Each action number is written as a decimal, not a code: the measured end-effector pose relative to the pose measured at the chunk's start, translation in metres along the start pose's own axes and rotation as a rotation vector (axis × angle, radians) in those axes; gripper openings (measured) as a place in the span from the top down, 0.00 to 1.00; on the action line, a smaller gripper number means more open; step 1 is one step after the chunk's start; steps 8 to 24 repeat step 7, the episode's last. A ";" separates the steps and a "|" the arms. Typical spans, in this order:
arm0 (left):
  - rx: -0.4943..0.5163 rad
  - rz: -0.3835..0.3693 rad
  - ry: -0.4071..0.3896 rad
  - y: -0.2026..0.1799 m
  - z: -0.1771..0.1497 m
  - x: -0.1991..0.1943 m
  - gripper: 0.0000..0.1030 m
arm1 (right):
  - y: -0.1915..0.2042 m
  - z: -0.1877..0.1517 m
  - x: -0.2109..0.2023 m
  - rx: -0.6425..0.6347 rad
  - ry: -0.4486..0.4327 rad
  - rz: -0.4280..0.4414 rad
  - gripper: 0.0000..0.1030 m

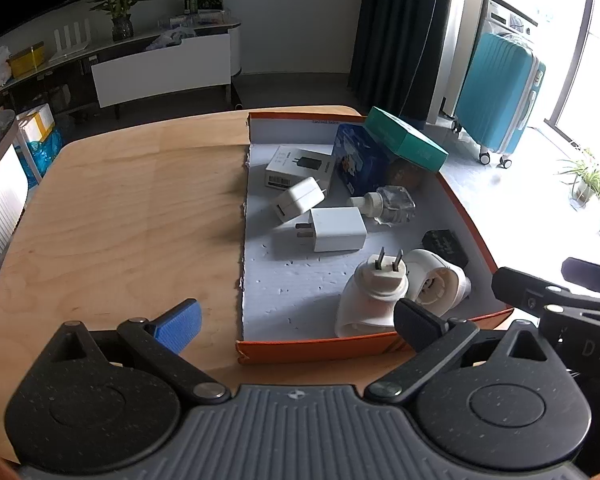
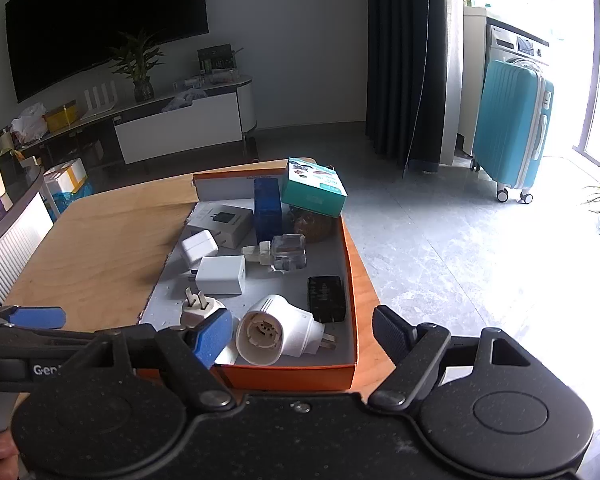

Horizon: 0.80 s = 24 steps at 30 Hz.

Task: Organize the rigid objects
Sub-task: 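Withdraw both tools from the filled box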

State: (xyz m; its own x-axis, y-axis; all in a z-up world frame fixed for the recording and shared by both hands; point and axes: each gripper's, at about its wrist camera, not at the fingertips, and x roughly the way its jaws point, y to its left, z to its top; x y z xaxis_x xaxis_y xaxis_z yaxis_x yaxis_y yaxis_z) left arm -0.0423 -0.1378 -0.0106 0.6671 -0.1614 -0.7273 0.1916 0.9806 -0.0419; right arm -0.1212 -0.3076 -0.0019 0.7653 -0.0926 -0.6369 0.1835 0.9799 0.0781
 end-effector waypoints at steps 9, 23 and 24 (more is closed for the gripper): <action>-0.002 0.003 0.000 0.001 0.000 0.000 0.00 | 0.002 -0.001 0.001 -0.007 0.001 -0.003 0.11; -0.002 0.003 0.000 0.001 0.000 0.000 0.00 | 0.002 -0.001 0.001 -0.007 0.001 -0.003 0.11; -0.002 0.003 0.000 0.001 0.000 0.000 0.00 | 0.002 -0.001 0.001 -0.007 0.001 -0.003 0.11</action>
